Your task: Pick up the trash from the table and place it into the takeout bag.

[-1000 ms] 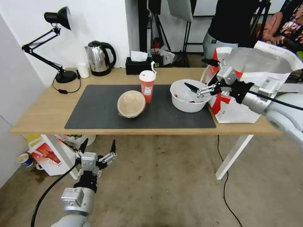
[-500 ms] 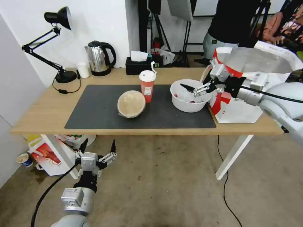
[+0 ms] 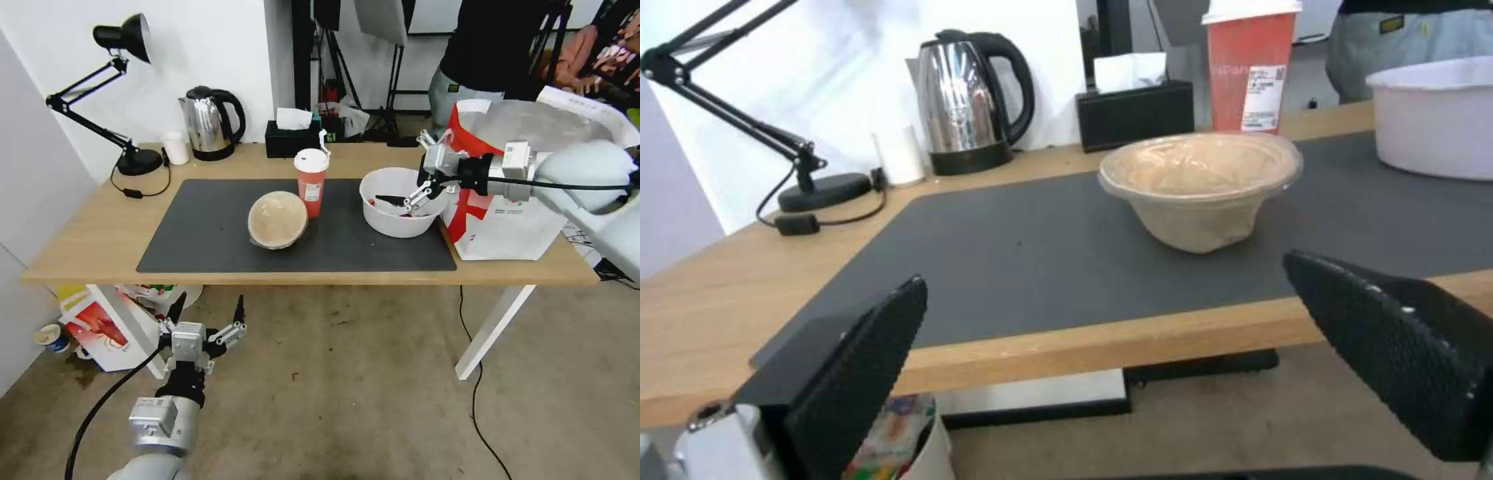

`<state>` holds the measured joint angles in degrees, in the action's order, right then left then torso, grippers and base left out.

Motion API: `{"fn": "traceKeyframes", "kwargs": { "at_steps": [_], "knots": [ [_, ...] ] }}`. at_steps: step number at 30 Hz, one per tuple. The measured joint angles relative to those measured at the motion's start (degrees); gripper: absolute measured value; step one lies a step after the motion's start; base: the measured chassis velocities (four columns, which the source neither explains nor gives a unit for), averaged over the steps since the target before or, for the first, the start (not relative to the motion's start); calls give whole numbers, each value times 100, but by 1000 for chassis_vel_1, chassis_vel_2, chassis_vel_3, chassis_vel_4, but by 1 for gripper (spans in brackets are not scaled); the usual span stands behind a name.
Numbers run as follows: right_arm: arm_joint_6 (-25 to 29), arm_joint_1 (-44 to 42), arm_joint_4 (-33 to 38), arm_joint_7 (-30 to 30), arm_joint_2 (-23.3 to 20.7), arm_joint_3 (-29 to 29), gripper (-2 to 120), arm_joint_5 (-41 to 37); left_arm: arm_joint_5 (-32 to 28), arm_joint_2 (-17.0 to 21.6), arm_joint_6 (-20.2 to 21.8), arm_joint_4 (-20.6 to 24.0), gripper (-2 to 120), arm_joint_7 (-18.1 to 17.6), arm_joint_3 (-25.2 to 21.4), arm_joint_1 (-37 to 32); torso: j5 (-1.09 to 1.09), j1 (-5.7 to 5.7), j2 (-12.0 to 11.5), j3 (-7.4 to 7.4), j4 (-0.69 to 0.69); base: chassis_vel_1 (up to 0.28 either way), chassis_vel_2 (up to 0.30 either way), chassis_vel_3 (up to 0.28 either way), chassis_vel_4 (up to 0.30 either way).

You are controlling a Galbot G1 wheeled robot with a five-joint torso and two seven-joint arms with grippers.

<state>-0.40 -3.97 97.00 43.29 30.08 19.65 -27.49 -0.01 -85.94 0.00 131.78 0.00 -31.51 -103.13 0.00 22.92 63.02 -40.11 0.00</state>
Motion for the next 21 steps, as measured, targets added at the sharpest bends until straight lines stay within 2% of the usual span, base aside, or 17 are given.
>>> {"fn": "traceKeyframes", "kwargs": {
  "at_steps": [3,9,14,16,21],
  "knots": [
    [86,378,-236,301,53,350,100,106,0,0,0,0,100,0,-1,0,1,0,0,0,0,0,0,0,0],
    [92,401,-264,340,67,380,100,119,0,0,0,0,100,0,-1,0,2,0,0,0,-2,0,0,0,0],
    [106,636,-654,700,293,605,100,255,0,0,0,0,100,0,0,0,0,-1,0,1,-3,0,0,0,0],
    [115,975,-1269,1264,677,929,100,471,0,0,0,0,100,0,0,0,0,0,0,0,2,0,0,0,0],
    [131,1408,-2048,1982,1159,1339,100,745,0,0,0,0,100,0,0,0,0,-1,0,0,0,0,0,0,0]
  ]
}}
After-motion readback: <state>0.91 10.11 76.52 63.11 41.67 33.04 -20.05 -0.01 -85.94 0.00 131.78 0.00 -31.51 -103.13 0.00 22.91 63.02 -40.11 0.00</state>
